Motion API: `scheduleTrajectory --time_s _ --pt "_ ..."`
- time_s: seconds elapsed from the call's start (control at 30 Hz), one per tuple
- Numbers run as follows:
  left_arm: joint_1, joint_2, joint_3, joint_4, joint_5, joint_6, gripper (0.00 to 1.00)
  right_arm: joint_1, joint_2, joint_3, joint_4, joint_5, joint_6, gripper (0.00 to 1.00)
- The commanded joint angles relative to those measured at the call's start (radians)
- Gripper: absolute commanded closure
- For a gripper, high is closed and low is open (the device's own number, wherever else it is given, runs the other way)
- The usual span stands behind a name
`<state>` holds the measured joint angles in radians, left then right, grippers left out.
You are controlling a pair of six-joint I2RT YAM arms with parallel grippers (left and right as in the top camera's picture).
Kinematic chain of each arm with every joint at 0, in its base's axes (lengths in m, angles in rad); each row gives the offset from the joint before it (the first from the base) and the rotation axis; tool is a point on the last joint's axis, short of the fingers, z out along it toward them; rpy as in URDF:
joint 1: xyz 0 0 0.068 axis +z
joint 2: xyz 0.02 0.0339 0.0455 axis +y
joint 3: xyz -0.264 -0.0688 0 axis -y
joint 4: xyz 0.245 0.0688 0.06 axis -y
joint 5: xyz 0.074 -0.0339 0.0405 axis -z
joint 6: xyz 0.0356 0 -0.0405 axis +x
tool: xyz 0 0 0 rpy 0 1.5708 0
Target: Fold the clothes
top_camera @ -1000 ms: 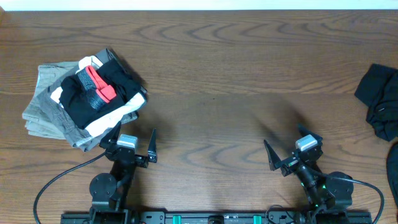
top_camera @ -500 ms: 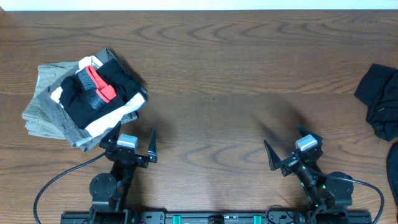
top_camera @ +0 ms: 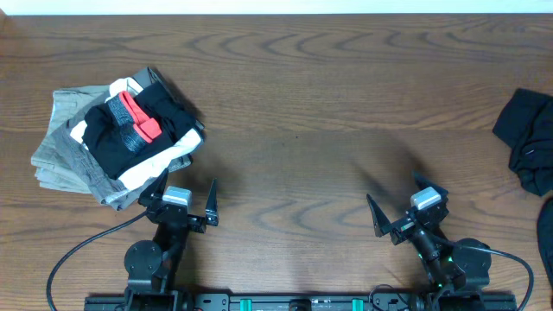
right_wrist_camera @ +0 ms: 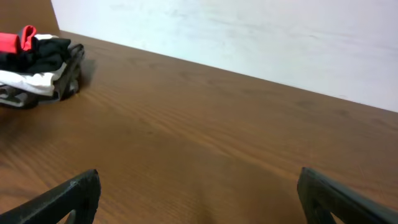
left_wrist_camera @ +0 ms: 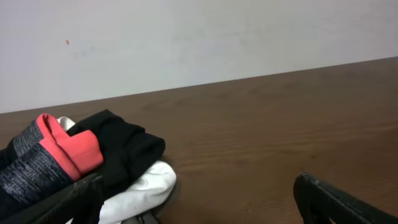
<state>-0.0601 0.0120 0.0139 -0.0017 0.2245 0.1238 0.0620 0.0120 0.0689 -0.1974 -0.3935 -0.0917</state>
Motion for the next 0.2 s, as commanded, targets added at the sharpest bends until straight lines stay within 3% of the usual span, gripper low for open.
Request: scheduleTrajectory --time_s 0.0,0.17 --pt "-0.003 0.0 -0.01 -0.047 0.006 -0.006 0.02 -0.005 -0.005 -0.004 0.0 -0.007 -0.01 0.01" --pt "-0.003 0.0 -0.01 -0.047 0.006 -0.006 0.02 -0.005 -0.005 -0.004 0.0 -0.007 -0.01 0.01"
